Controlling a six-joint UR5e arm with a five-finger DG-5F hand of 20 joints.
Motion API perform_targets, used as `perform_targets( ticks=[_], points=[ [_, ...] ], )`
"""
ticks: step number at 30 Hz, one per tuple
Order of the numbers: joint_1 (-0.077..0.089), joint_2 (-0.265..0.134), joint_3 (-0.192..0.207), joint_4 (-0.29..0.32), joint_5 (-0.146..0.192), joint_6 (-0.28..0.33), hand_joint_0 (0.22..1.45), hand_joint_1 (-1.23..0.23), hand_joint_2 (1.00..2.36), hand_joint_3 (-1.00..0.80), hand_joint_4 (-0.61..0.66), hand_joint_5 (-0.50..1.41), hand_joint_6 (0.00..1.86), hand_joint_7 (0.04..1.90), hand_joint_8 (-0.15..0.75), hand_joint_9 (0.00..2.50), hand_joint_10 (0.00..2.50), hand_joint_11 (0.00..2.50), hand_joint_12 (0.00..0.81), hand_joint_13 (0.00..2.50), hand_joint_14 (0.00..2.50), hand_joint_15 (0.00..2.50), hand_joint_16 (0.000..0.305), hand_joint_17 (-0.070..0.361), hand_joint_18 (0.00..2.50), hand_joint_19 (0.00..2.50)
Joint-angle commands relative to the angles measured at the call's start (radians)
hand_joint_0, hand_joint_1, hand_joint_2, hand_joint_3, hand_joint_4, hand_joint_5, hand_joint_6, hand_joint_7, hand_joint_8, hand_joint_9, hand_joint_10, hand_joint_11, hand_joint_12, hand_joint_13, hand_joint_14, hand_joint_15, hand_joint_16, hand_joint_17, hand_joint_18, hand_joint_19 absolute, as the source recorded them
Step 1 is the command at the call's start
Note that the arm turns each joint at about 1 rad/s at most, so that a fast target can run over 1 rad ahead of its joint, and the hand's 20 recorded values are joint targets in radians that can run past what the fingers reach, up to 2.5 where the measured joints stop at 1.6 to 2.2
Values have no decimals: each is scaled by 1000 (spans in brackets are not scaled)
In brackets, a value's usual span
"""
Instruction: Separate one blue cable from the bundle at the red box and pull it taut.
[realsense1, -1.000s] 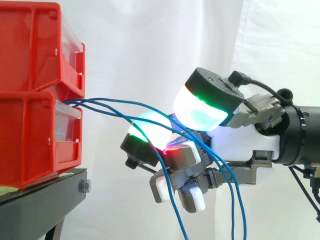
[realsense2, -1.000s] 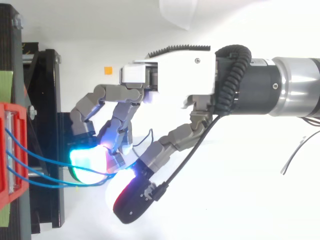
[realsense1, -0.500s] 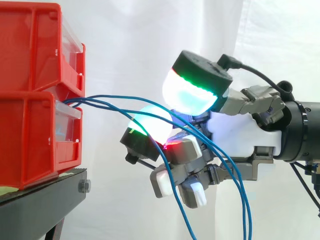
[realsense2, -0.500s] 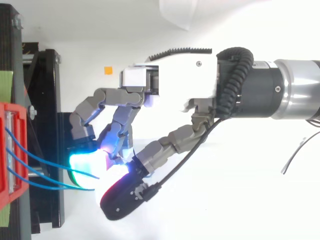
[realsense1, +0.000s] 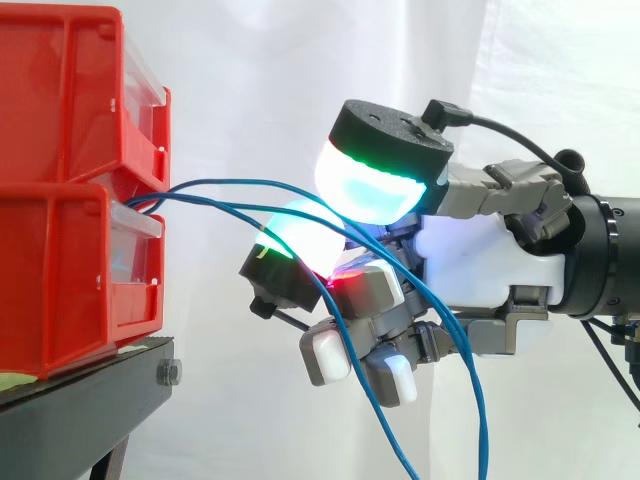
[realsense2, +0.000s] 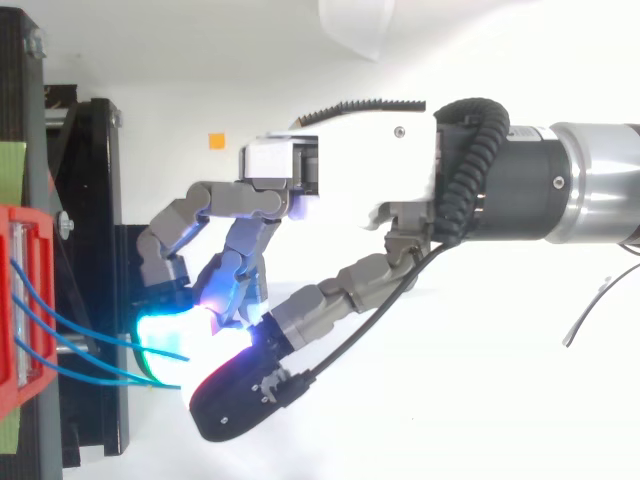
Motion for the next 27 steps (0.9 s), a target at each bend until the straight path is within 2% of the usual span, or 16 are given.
perform_targets(
  ticks=[1,7,14,17,20,23,25,27],
  points=[
    [2,0,0,0,4,1,572,-648,1015,-151,276,-205,858,1172,419,992,8,958,444,914,13,575,63,141,1020,781],
    [4,0,-1,0,18,1,572,-591,1010,-124,282,-201,864,1158,444,1007,6,927,469,931,11,566,68,153,1045,775],
    [9,0,0,0,18,7,573,-543,1005,-54,258,-191,862,1150,456,1010,6,890,483,935,11,553,71,160,1062,761],
    [9,0,-1,0,22,9,571,-601,1003,14,220,-175,855,1166,446,1014,5,851,483,941,10,549,71,161,1073,735],
    [10,0,-1,0,36,19,577,-674,1008,73,129,-159,841,1193,400,1004,4,725,458,933,10,500,67,151,1062,699],
    [13,0,-1,-2,48,33,574,-691,1010,103,88,-151,834,1191,372,971,5,598,436,917,10,446,64,145,1056,677],
    [13,0,-1,-5,50,39,577,-699,1009,88,105,-151,834,1186,375,922,5,538,428,906,9,430,63,143,1054,675],
    [15,0,-1,-5,50,44,564,-708,1014,-18,189,-157,798,1203,376,878,5,525,424,887,10,443,61,138,1027,687]
  ],
)
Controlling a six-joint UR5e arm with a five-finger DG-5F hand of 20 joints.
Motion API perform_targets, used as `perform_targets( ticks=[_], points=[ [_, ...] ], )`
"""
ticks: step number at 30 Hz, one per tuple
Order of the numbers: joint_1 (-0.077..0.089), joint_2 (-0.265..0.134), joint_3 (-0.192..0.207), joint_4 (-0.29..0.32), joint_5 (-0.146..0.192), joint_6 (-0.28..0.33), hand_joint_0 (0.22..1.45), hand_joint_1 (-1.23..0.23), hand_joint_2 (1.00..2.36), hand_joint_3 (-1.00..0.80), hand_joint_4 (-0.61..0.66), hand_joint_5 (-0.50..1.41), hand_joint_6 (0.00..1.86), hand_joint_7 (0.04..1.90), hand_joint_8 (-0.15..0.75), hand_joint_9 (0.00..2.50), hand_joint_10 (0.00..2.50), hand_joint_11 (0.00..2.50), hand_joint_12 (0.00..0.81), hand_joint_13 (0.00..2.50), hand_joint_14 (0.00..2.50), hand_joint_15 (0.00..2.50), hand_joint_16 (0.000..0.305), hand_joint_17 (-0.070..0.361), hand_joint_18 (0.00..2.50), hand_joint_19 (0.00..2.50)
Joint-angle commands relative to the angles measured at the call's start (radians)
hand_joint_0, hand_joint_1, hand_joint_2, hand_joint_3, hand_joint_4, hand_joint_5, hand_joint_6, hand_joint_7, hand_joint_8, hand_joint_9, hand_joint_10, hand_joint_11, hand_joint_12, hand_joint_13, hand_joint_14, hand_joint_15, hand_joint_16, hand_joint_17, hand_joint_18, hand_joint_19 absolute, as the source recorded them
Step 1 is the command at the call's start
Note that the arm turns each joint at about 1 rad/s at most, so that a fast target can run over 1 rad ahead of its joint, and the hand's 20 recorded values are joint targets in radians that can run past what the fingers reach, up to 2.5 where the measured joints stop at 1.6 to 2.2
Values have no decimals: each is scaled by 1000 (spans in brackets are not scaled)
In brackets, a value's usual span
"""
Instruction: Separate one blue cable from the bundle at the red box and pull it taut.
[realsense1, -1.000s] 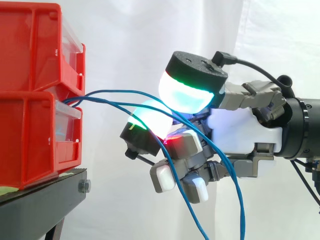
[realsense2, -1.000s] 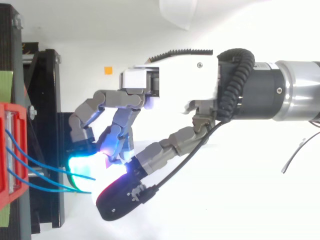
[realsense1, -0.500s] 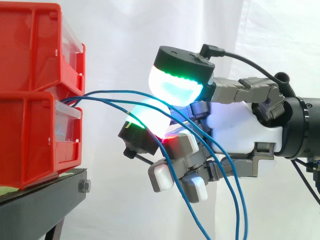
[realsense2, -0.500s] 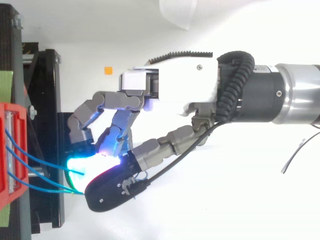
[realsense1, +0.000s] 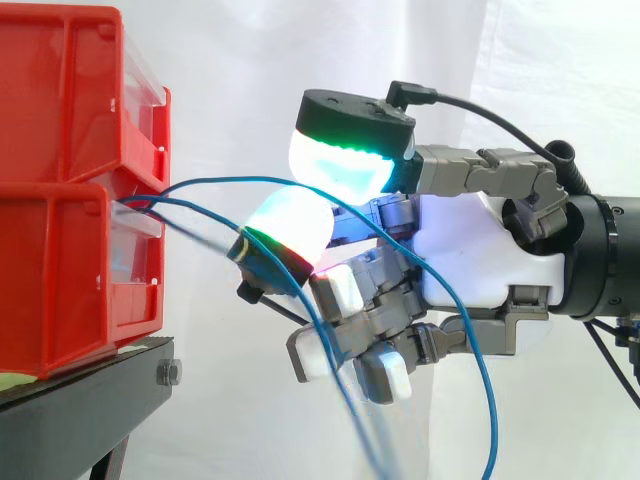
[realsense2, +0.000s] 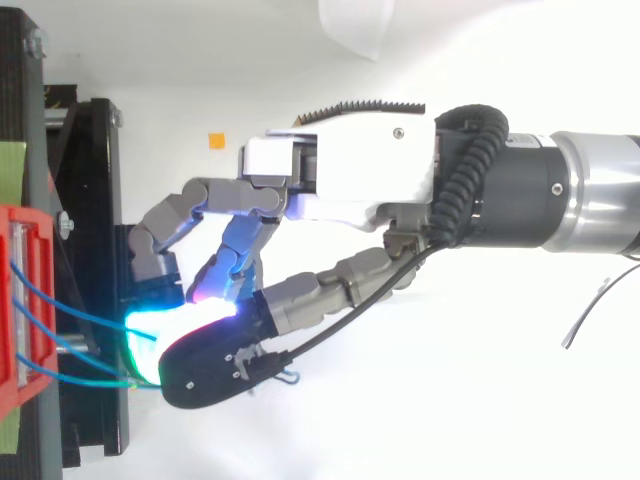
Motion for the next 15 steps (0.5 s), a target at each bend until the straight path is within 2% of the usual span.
perform_targets(
  ticks=[1,2,3,7,12,15],
  points=[
    [2,0,1,-2,3,13,553,-699,1018,-56,186,-159,799,1187,372,860,8,519,413,874,11,445,59,133,1004,704],
    [2,0,-1,-2,5,16,551,-676,1017,-218,209,-159,793,1127,349,840,8,541,388,838,12,474,53,118,936,758],
    [2,0,1,-2,5,18,536,-672,1013,-299,212,-152,768,1160,361,844,10,558,394,841,12,479,54,121,941,753],
    [4,0,-1,-3,5,19,522,-645,1002,-469,221,-148,740,1157,375,852,10,586,404,848,13,491,56,125,952,761],
    [5,0,-1,-8,5,19,498,-644,1000,-500,238,-147,737,1156,388,862,8,612,421,864,12,497,58,131,975,758],
    [7,0,-1,-8,5,19,485,-733,1000,-500,257,-146,749,1172,395,893,9,667,426,885,12,506,59,133,1005,759]
  ],
)
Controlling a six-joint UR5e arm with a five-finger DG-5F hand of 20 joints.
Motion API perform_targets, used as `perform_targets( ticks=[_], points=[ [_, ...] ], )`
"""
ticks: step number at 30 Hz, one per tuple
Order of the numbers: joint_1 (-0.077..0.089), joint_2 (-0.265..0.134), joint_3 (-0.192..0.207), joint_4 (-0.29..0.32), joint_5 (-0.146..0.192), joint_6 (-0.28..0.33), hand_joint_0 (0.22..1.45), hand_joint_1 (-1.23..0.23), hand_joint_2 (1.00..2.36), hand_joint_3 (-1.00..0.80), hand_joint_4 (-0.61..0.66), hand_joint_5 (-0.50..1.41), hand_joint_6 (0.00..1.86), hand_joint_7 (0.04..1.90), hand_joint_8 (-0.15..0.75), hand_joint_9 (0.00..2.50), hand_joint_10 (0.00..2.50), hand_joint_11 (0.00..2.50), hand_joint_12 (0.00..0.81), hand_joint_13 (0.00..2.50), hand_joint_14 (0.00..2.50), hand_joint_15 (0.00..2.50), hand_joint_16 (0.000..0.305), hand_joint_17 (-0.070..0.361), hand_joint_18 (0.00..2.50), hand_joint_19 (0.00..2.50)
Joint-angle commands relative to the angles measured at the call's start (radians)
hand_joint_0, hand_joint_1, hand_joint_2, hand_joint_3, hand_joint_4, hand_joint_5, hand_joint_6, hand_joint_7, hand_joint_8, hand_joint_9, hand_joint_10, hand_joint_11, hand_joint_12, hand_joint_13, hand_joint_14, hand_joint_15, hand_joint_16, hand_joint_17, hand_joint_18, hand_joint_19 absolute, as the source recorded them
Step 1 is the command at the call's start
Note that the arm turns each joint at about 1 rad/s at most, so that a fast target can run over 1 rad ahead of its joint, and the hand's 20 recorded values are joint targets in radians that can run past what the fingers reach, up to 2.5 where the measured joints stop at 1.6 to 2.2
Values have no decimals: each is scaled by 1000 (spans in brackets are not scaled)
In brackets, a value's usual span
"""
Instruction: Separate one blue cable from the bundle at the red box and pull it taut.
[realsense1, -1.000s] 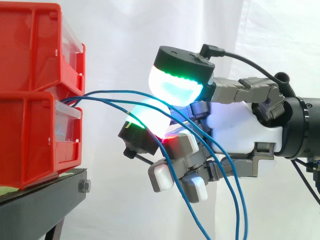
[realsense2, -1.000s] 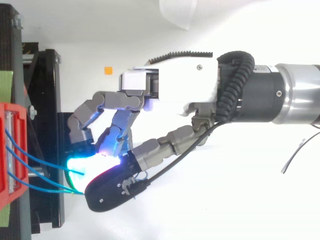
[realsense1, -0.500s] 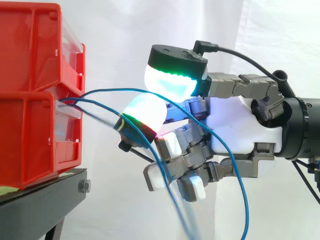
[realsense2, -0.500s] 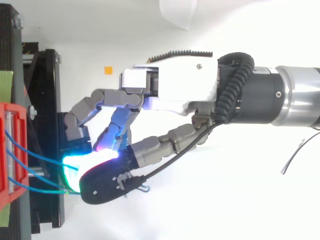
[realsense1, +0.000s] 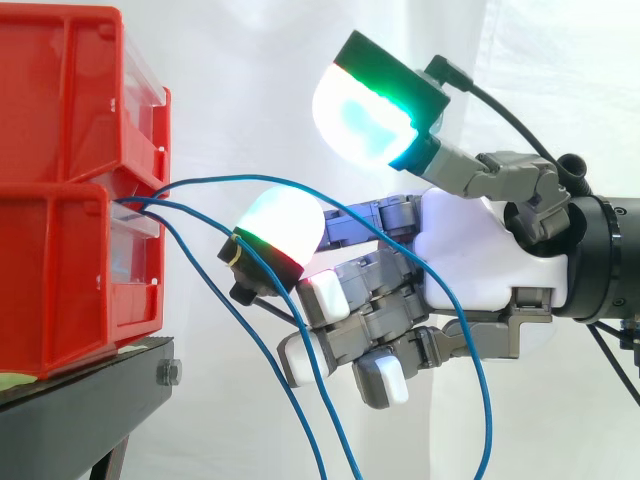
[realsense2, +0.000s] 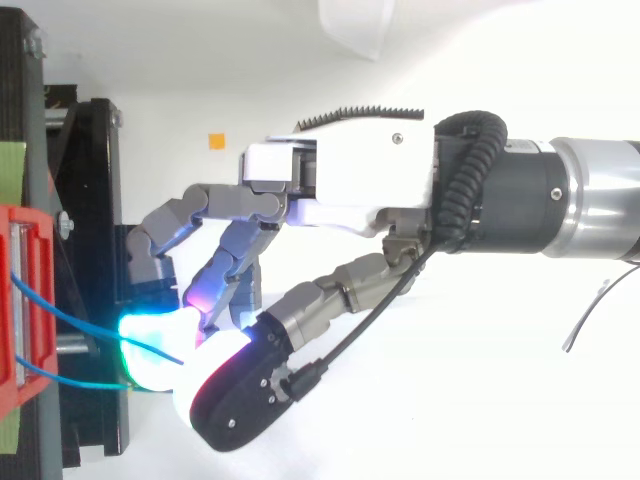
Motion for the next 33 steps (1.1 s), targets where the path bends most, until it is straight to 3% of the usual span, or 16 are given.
perform_targets(
  ticks=[1,5,10,18,25,33],
  points=[
    [2,0,0,0,0,0,505,-781,1000,-500,254,-147,756,1180,389,897,12,682,420,886,13,507,58,130,999,767],
    [2,0,0,0,0,0,614,-812,1004,-442,256,-149,788,1223,373,928,11,712,398,890,14,512,53,119,1000,774],
    [3,0,0,0,0,0,576,-735,1020,-185,245,-154,848,1265,384,970,11,733,401,911,14,527,54,121,1021,788],
    [5,0,0,-2,9,0,555,-706,1020,-51,265,-137,873,1266,423,1009,9,722,440,949,12,522,62,140,1090,743],
    [5,0,0,-10,14,6,568,-659,1007,-105,303,-133,876,1232,460,1048,7,702,479,978,10,505,70,158,1146,712],
    [9,0,0,-14,21,11,567,-582,1013,-219,322,-137,861,1223,435,1031,9,719,448,936,13,524,63,143,1070,766]
  ],
)
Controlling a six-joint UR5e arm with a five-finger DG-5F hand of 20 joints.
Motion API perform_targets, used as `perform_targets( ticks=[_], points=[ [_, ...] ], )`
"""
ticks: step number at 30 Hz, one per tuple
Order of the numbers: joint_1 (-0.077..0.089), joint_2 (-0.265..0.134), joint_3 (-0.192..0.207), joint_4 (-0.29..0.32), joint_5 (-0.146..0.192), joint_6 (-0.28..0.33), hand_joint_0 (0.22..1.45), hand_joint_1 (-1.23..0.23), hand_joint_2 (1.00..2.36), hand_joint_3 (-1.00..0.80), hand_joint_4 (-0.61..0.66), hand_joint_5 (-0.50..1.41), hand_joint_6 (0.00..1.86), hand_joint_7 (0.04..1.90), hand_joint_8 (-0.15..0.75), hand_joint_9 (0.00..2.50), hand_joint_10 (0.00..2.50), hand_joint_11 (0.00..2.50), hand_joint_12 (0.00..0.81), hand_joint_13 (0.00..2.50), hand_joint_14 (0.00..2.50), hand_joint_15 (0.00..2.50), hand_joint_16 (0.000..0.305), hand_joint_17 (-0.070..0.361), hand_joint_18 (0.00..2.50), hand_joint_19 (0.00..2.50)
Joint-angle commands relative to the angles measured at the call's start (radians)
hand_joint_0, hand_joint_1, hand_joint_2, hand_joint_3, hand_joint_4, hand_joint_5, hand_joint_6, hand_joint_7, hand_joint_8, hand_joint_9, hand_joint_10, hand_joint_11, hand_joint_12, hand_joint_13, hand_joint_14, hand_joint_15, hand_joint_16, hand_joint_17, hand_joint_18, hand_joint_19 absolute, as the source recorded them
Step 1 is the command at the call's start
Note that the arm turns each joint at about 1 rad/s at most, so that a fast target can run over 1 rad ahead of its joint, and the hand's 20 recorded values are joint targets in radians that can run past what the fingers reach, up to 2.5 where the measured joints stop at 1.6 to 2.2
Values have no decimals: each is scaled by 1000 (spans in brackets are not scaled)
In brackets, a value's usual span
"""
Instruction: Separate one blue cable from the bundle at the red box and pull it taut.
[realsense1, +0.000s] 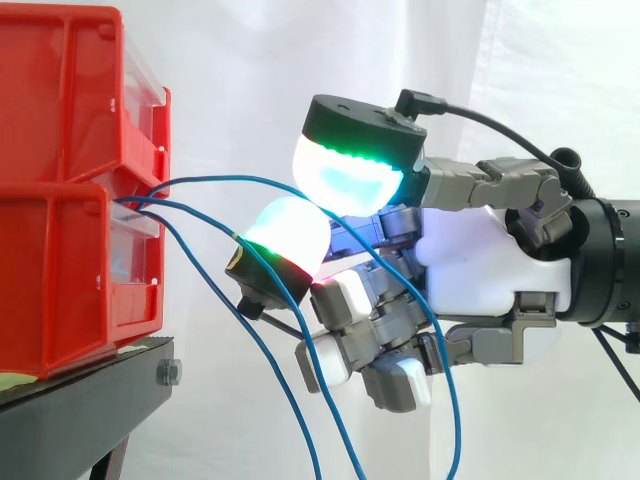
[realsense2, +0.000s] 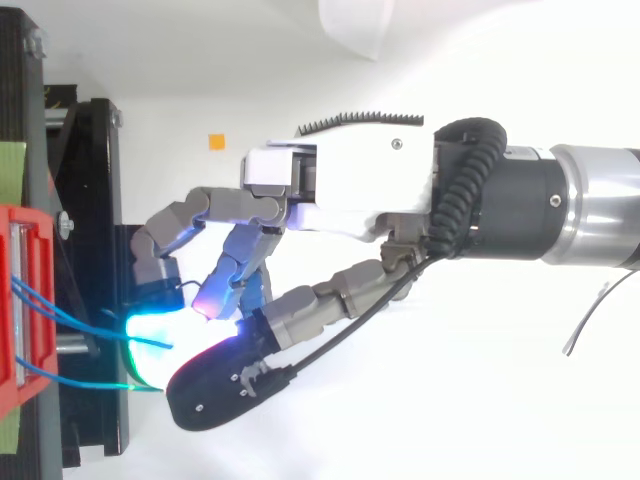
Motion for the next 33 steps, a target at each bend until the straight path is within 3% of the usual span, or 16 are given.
perform_targets(
  ticks=[1,7,16,22,27,30,33],
  points=[
    [3,0,0,-2,1,2,567,-578,1013,-227,323,-137,859,1222,430,1030,7,718,445,933,13,516,63,142,1063,762],
    [3,0,-1,-2,1,7,556,-595,1012,-317,317,-138,841,1241,409,1021,9,738,421,913,15,542,56,127,1012,801],
    [3,0,0,-7,1,11,564,-734,1024,-71,265,-122,839,1328,424,1052,11,750,428,942,13,529,59,132,1067,775],
    [3,0,0,-8,1,20,564,-746,1022,-57,218,-119,843,1315,420,1068,8,752,435,954,13,534,61,137,1094,768],
    [3,0,0,-7,1,20,535,-604,1007,-404,253,-134,804,1243,399,1045,10,741,420,926,14,537,57,129,1046,795],
    [3,0,0,-7,1,20,584,-486,1010,-363,251,-134,796,1249,395,1041,12,728,411,913,16,546,55,125,1020,820],
    [3,0,0,-8,1,20,585,-484,1015,-288,256,-131,793,1246,396,1045,12,724,413,914,15,542,56,125,1017,823]
  ],
)
